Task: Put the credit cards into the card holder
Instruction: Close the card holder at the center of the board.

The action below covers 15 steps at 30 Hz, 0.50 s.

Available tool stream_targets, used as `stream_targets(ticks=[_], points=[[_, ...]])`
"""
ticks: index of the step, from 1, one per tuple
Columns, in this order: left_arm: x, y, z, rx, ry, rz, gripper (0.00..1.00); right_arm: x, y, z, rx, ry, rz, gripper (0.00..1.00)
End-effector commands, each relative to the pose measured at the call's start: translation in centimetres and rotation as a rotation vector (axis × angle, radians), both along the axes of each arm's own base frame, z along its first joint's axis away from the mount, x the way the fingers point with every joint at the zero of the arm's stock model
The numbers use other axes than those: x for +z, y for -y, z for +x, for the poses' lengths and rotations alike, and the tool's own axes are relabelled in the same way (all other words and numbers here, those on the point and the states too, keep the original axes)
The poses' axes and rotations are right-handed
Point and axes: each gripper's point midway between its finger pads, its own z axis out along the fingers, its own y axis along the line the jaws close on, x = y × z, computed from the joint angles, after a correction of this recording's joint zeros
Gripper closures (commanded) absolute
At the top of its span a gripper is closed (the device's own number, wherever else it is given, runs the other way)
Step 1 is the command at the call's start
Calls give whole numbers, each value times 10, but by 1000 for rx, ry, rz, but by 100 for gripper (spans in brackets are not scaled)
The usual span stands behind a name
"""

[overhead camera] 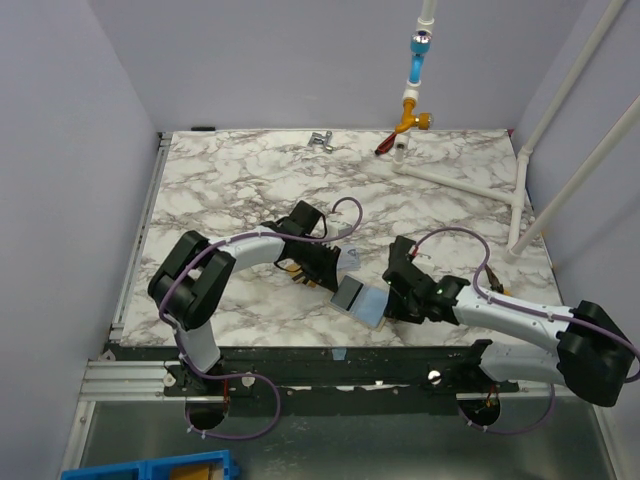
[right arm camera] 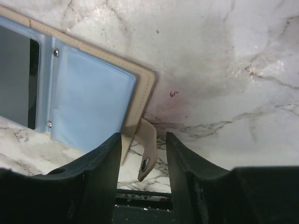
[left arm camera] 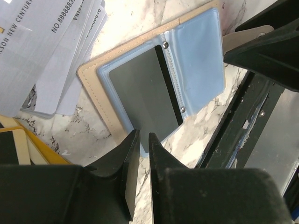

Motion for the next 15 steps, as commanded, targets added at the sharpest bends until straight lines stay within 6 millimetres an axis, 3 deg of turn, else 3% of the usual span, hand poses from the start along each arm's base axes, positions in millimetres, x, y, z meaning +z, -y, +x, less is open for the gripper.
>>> stream_targets(ticks=[1, 9, 13, 15], points=[[-9, 7, -7, -16, -52, -14, 84, -7, -7, 3, 3, -23, 77, 55], [-6, 10, -9, -35, -70, -45, 85, 4, -11, 20, 7, 13, 115, 99], [11, 9, -3, -40, -67, -112, 82, 28, -19, 33, 53, 68, 123, 99], [18, 7, 1, -35, -74, -144, 76, 41, -22, 36, 89, 98, 132, 99]])
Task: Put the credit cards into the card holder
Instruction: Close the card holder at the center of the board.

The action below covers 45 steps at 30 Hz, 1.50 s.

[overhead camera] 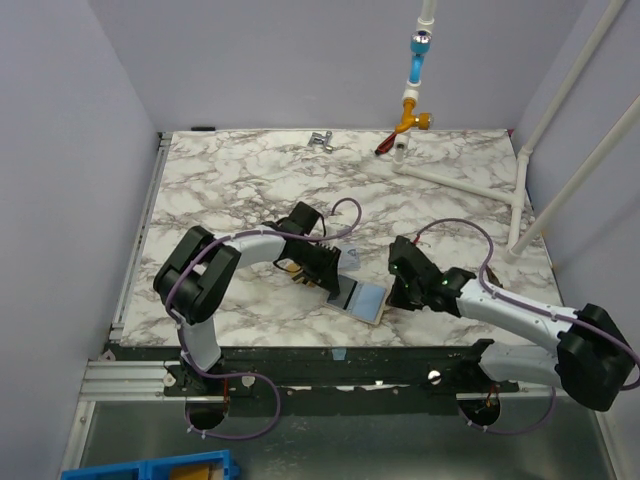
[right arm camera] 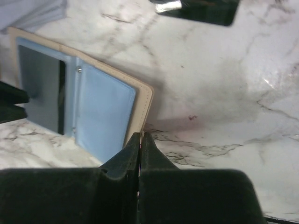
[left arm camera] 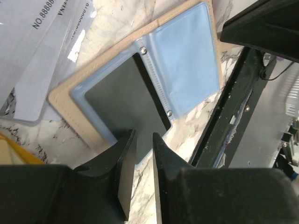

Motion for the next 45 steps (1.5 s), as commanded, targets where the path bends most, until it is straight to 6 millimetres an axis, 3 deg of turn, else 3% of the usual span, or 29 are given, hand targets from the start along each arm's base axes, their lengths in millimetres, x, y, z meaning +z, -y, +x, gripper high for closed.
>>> stream_targets(ticks=[1, 6, 9, 14, 19, 26, 30, 37, 45], points=[[29, 2, 9, -13, 4, -126, 73, 39, -16, 16, 103, 100, 44, 99], [49, -1, 18, -17, 31, -189, 65, 57, -9, 16, 177, 200, 39, 99], [69, -3, 34, -17, 105, -218, 60, 62, -7, 15, 220, 233, 29, 99], [94, 0, 62, -28, 222, -231, 55, 73, -25, 16, 323, 308, -9, 99], [92, 12, 84, -44, 195, -233, 47, 78, -42, 19, 384, 306, -50, 99], [95, 2, 66, -51, 196, -284, 46, 98, -55, 34, 340, 298, -56, 99], [98, -9, 57, -48, 162, -301, 46, 103, -52, 43, 320, 273, -140, 99], [109, -28, 45, -46, 168, -331, 46, 89, -82, 46, 399, 181, -129, 99], [107, -51, 46, -2, 164, -312, 46, 42, -105, 47, 471, 22, -226, 99]])
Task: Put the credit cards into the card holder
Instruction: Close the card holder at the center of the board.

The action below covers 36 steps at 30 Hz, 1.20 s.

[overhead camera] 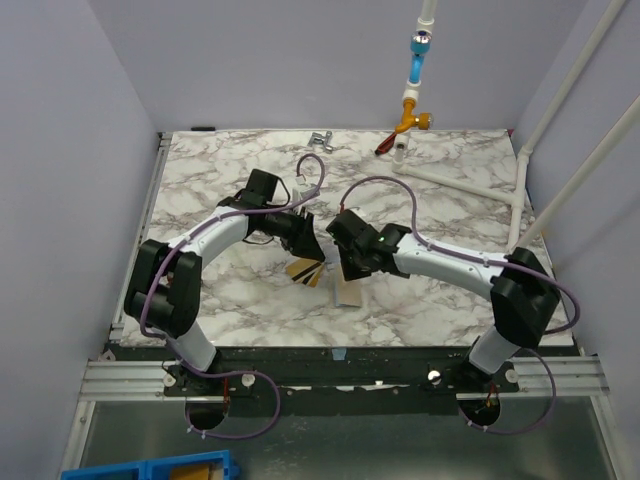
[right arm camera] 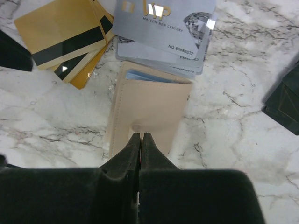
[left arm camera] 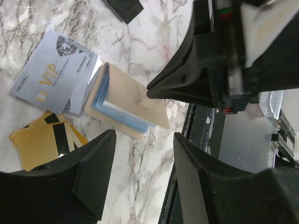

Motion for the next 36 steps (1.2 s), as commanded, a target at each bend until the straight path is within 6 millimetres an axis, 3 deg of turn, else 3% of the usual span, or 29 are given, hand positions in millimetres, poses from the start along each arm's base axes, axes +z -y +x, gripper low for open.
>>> stream_targets(ticks=[1, 5, 6, 10, 14, 18, 21, 26, 30, 34, 36], points=[[4, -16, -6, 0, 6, -16, 46, -21, -6, -12, 57, -83, -75, 99], [3, -26, -4, 23, 20, -4, 46, -36, -11, -16, 71, -122, -94, 98], [3, -28, -4, 27, 19, -4, 45, -40, -13, -17, 76, -133, -94, 93], [3, -34, -3, 44, 21, -2, 46, -46, -23, -21, 100, -167, -64, 52], [2, -35, -3, 46, 18, 7, 45, -17, -28, -12, 92, -107, -30, 24], [1, -32, -4, 46, 0, -1, 45, 18, -36, -8, 101, -52, 54, 11], [0, -30, -6, 42, -11, 2, 45, 30, -41, -13, 130, -53, 126, 2], [1, -30, -5, 45, -7, 3, 45, 39, -33, -16, 112, -48, 179, 0], [1, -30, -5, 48, -5, 10, 45, 55, -7, 0, 28, -21, 278, 2], [-1, -24, -13, 22, 6, 21, 45, 31, 28, 11, -81, -71, 327, 14], [-1, -17, -19, -3, 27, 32, 45, 12, 31, 8, -95, -97, 329, 16]])
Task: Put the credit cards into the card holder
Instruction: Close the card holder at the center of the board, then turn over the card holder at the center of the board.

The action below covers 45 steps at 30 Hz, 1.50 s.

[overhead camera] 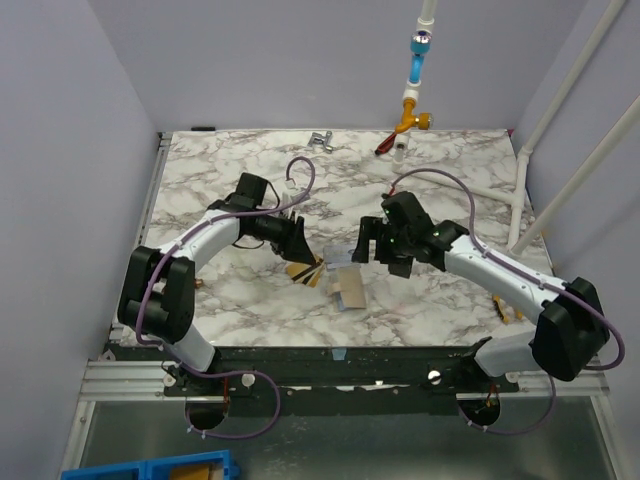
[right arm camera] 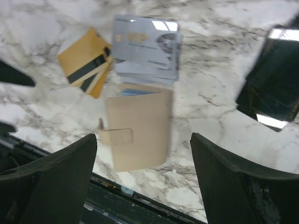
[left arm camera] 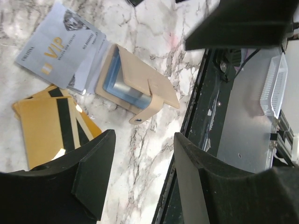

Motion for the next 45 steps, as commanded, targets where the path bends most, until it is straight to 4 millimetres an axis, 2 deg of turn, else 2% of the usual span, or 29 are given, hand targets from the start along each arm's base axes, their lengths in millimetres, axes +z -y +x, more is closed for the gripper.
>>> stream_targets(ticks=[1, 5, 11, 17, 24, 37, 42, 45], points=[[4, 18, -18, -72, 65, 12, 45, -37, 3, -10, -10, -92, 60, 19], [7, 38, -27, -132, 110, 21, 45, -64, -2, -14, -10, -129, 82, 29], [-7, 53, -26, -168, 223, 121, 45, -87, -5, -23, -7, -166, 118, 29], [-30, 59, -13, -158, 405, 284, 45, -100, 0, -29, -17, -174, 116, 29], [-53, 64, -8, -182, 499, 423, 45, -106, 2, -32, -32, -167, 129, 30], [-103, 49, -24, -336, 705, 779, 45, -127, 8, -38, -73, -193, 160, 36], [-117, 45, -33, -389, 727, 833, 45, -130, 17, -40, -96, -210, 208, 40], [-125, 42, -37, -413, 720, 867, 46, -130, 20, -43, -100, -231, 297, 43]])
